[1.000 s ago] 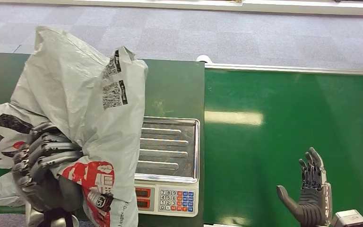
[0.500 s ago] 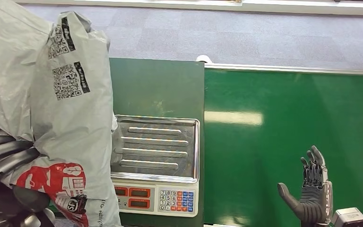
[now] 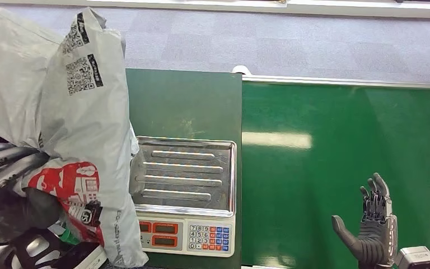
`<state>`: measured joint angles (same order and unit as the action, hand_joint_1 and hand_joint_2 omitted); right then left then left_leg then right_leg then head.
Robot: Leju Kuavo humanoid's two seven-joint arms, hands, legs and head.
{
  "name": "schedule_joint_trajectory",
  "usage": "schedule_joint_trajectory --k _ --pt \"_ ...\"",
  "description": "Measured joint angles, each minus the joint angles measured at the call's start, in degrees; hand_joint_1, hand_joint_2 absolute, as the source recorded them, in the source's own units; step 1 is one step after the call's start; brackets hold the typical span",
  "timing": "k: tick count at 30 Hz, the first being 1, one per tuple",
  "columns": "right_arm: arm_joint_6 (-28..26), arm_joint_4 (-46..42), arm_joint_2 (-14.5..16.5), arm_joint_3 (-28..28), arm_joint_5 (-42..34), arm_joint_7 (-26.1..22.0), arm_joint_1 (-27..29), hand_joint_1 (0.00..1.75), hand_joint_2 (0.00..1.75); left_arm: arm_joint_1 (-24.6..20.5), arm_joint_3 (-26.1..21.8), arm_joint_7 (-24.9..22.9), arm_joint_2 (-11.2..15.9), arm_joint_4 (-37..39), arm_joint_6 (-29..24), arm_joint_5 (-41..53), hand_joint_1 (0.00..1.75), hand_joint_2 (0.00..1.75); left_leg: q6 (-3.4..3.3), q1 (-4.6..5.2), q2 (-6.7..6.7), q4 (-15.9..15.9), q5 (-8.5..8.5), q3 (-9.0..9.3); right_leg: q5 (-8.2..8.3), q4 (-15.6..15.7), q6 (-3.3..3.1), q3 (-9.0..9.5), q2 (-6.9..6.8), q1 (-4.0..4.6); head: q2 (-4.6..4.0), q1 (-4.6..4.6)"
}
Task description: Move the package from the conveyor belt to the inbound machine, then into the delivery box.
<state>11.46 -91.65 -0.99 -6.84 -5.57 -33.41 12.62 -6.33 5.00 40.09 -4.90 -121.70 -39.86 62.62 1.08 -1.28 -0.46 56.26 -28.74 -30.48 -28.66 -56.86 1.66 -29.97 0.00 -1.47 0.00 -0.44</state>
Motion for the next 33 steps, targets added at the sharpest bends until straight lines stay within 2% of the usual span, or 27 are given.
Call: schedule_joint_trajectory --k 2,4,9,11,16,25,27,29,30,33 --pt "-0.3 -0.3 0.0 -0.2 0.1 -0.2 0.6 0.00 1.75 -0.5 -2.6 -0.5 -1.1 4.2 0.0 1.6 1.75 0.00 0.00 0.00 0.00 0.0 0.00 0.03 0.00 0.0 0.00 -0.04 -0.01 0.00 0.00 0.01" --pt "-0.2 -1.1 0.3 -0.6 0.4 -0.3 1.4 0.00 1.75 -1.6 -4.5 -4.9 -1.5 10.7 0.3 2.5 1.75 0.00 0.00 0.00 -0.01 0.0 0.00 0.05 0.00 0.0 0.00 -0.03 -0.01 0.00 0.00 0.00" --pt "2.1 -3.8 1.6 -2.6 2.2 0.2 3.7 0.00 1.75 -3.5 -6.0 -30.1 1.5 26.1 4.2 4.6 1.75 0.00 0.01 0.00 0.17 0.0 0.01 0.04 0.02 -0.1 -0.02 0.02 0.12 0.01 0.00 0.01" --pt "2.9 -4.8 2.2 -3.3 2.8 0.5 4.6 0.00 1.75 -3.5 -7.6 -34.7 3.0 29.7 4.9 4.3 1.75 0.00 0.02 0.00 0.24 0.0 0.00 0.03 0.02 -0.1 -0.03 -0.04 0.20 0.01 0.00 0.00" --pt "4.1 -6.6 3.4 -5.1 3.6 1.1 5.4 0.00 1.75 -3.5 -11.1 -36.2 5.7 36.1 5.9 6.3 1.75 0.00 0.03 0.00 0.23 0.0 -0.01 -0.01 0.00 -0.1 -0.03 -0.08 0.20 0.01 0.00 0.01" --pt "4.4 -7.4 4.6 -6.5 4.2 1.1 5.7 0.00 1.75 -3.5 -14.9 -38.8 7.6 40.5 1.2 13.5 1.75 0.00 0.04 0.00 0.27 0.0 0.01 0.07 0.01 -0.1 -0.04 -0.02 0.21 0.01 0.00 0.01" --pt "4.3 -7.6 4.9 -6.5 4.3 1.1 5.7 0.00 1.75 -3.4 -16.3 -37.8 7.5 39.6 0.4 16.2 1.75 0.00 0.04 -0.01 0.29 0.0 0.01 0.06 0.02 -0.2 -0.05 -0.04 0.23 0.02 0.00 0.01" --pt "4.1 -7.8 5.2 -6.6 4.4 1.2 5.8 0.00 1.75 -3.3 -19.2 -32.3 6.4 36.5 0.0 16.9 1.75 0.00 0.05 -0.02 0.34 0.0 0.01 0.03 0.02 -0.2 -0.05 -0.08 0.26 0.02 0.00 0.00" --pt "4.0 -7.9 5.3 -6.6 4.4 1.3 5.9 0.00 1.75 -3.5 -21.4 -26.9 5.4 34.3 0.0 15.9 1.75 0.00 0.05 -0.03 0.36 0.0 0.01 0.01 0.02 -0.2 -0.05 -0.10 0.27 0.02 0.00 0.01" --pt "3.4 -8.0 5.5 -6.6 4.3 1.4 6.0 0.00 1.75 -5.7 -30.6 -6.1 1.2 26.3 -0.2 9.8 1.75 0.00 0.05 -0.02 0.38 0.0 0.01 -0.06 0.02 -0.2 -0.05 -0.14 0.27 0.02 0.00 0.03"
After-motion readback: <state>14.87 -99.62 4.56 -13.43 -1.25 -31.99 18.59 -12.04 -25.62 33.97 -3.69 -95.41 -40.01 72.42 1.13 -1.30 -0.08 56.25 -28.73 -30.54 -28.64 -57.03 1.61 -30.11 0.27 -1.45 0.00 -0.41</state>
